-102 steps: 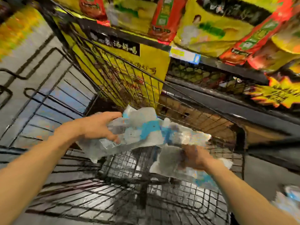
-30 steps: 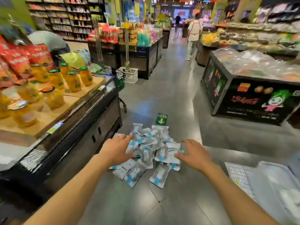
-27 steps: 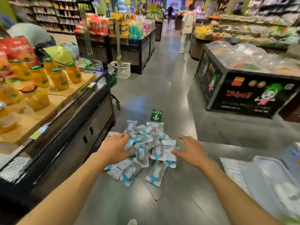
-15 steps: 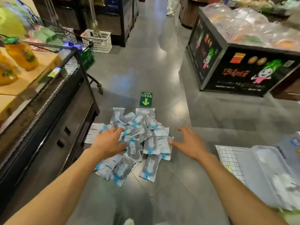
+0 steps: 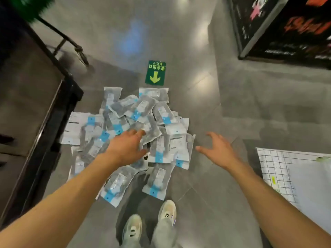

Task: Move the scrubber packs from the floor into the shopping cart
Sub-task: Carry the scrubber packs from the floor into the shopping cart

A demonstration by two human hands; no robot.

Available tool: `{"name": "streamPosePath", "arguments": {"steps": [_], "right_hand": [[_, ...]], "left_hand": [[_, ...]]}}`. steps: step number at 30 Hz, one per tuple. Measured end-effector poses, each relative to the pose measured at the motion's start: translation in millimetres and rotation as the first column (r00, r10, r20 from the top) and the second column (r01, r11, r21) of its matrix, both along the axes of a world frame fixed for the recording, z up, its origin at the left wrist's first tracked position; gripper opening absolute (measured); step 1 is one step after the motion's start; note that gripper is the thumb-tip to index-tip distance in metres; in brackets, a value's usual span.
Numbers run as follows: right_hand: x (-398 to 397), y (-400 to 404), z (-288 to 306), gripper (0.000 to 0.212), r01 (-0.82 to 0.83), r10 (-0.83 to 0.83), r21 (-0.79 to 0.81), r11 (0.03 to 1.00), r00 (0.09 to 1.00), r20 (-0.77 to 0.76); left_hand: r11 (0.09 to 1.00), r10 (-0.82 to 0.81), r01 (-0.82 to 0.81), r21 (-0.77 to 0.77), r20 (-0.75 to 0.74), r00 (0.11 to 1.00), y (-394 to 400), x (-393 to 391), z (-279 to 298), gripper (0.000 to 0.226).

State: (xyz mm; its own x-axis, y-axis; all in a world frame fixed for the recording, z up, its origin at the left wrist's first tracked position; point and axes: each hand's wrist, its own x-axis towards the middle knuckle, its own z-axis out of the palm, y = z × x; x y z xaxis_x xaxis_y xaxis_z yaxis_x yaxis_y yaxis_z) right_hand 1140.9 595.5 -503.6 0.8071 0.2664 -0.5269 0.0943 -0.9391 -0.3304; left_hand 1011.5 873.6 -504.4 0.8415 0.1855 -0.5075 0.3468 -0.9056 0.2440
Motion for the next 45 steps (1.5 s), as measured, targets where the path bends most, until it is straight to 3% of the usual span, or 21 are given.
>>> {"name": "streamPosePath", "arguments": {"steps": [6,11,15,20,23,26,28,30,32,33,35,37,39,41,45], "right_hand": [[39.2,-3.8,-201.1,0.079,0.074,-0.078,-0.055,0.996,0.994,-0.074],[54.4,-0.5,-338.4,0.080,0.151,-0.152,-0.025,0.988,0.984,-0.095],[70.9,9.3,-418.9,0.073,0.239,-0.233,0.057,0.969,0.968,-0.095],[87.7,16.2,-485.1,0.068,0.397,-0.381,0.142,0.907,0.915,-0.132],[96.0,20.3,-502.7,0.068,0.509,-0.479,0.214,0.834,0.860,-0.179],[105.5,20.4,-526.2,0.100,0.618,-0.552,0.315,0.721,0.786,-0.279],[107.6,20.0,-541.0,0.104,0.654,-0.560,0.353,0.669,0.756,-0.338],[99.5,32.3,-526.9,0.080,0.693,-0.577,0.339,0.636,0.719,-0.388],[92.1,36.4,-515.9,0.060,0.724,-0.594,0.309,0.617,0.686,-0.420],[88.0,34.1,-511.0,0.059,0.730,-0.597,0.291,0.619,0.678,-0.429],[75.4,25.1,-496.4,0.080,0.735,-0.590,0.263,0.625,0.665,-0.457],[61.6,12.3,-476.6,0.093,0.733,-0.586,0.258,0.630,0.666,-0.462],[45.3,3.3,-439.2,0.066,0.716,-0.568,0.262,0.647,0.682,-0.460],[31.6,-13.0,-403.0,0.036,0.679,-0.541,0.247,0.692,0.713,-0.446],[14.6,-38.5,-311.1,0.030,0.607,-0.500,0.225,0.762,0.772,-0.392]], "left_hand": [[0.998,-0.003,-0.002,-0.055,-0.086,0.996,-12.7,59.0,-207.2,0.063],[0.969,0.178,-0.199,-0.146,-0.141,0.974,-14.5,70.9,-350.0,0.060],[0.875,0.398,-0.434,-0.217,-0.191,0.897,-10.9,74.3,-433.5,0.055],[0.649,0.607,-0.650,-0.395,-0.247,0.756,-22.7,81.8,-496.7,0.045],[0.483,0.713,-0.729,-0.485,-0.266,0.649,-28.1,95.0,-511.3,0.079],[0.304,0.808,-0.771,-0.559,-0.278,0.520,-25.9,108.6,-523.5,0.103],[0.215,0.830,-0.791,-0.574,-0.319,0.457,-30.0,117.8,-514.7,0.097],[0.137,0.845,-0.802,-0.582,-0.354,0.401,-32.8,123.6,-508.0,0.077],[0.127,0.827,-0.810,-0.573,-0.390,0.406,-32.6,122.4,-505.2,0.069],[0.136,0.807,-0.812,-0.568,-0.412,0.423,-32.6,118.6,-501.1,0.070],[0.182,0.769,-0.817,-0.547,-0.439,0.466,-34.8,107.8,-485.5,0.070],[0.210,0.724,-0.817,-0.537,-0.477,0.499,-39.7,93.4,-463.3,0.055],[0.220,0.677,-0.821,-0.527,-0.524,0.518,-47.1,75.1,-435.2,0.033],[0.228,0.665,-0.821,-0.523,-0.533,0.523,-53.9,55.5,-402.8,0.027],[0.324,0.667,-0.779,-0.537,-0.454,0.591,-50.1,27.5,-323.0,0.044]]}}
